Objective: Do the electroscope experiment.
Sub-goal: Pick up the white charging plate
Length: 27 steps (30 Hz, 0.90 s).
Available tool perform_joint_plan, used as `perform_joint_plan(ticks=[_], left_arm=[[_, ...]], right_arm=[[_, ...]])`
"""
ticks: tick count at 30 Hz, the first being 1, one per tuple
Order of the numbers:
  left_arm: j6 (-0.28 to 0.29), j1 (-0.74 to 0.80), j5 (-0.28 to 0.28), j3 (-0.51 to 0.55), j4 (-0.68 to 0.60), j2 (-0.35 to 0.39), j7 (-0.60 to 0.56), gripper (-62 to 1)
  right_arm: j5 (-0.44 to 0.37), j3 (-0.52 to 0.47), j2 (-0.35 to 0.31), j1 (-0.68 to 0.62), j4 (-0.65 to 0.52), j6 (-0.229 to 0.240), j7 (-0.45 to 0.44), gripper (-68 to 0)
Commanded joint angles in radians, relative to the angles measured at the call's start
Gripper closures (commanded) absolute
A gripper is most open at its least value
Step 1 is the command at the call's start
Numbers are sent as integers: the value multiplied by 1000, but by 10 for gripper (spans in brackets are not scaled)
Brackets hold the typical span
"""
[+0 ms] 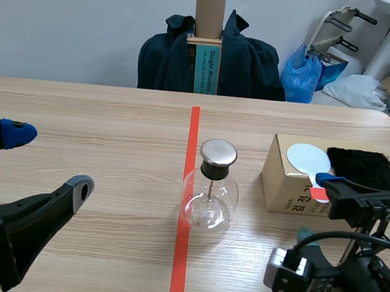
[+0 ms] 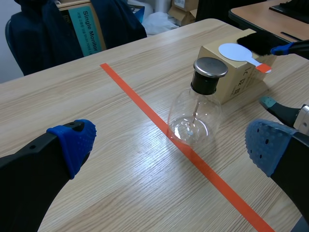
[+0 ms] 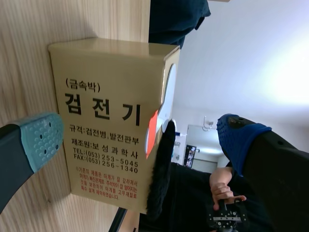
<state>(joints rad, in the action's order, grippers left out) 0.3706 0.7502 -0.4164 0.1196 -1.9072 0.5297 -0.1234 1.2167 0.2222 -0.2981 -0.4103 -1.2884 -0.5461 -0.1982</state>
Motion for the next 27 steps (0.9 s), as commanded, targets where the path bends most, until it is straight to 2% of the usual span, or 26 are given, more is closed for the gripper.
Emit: perform_joint_plan(ticks=[1, 9, 19, 25, 27], left_arm=[[2, -3, -7, 5, -18, 2, -14, -623], [2, -3, -7, 4, -18, 2, -14, -623], [2, -3, -7, 4, -18, 2, -14, -623], [2, -3, -7, 4, -18, 2, -14, -623], [2, -3, -7, 4, -18, 2, -14, -623]], right_arm=[[4, 2, -6, 11, -32, -16, 27, -679], [11, 37, -6, 50, -32, -13, 132, -679], [11, 37, -10, 93, -31, 1, 152, -679], [12, 34, -15, 92, -26, 45, 167, -679], [12, 33, -15, 92, -26, 47, 167, -632]])
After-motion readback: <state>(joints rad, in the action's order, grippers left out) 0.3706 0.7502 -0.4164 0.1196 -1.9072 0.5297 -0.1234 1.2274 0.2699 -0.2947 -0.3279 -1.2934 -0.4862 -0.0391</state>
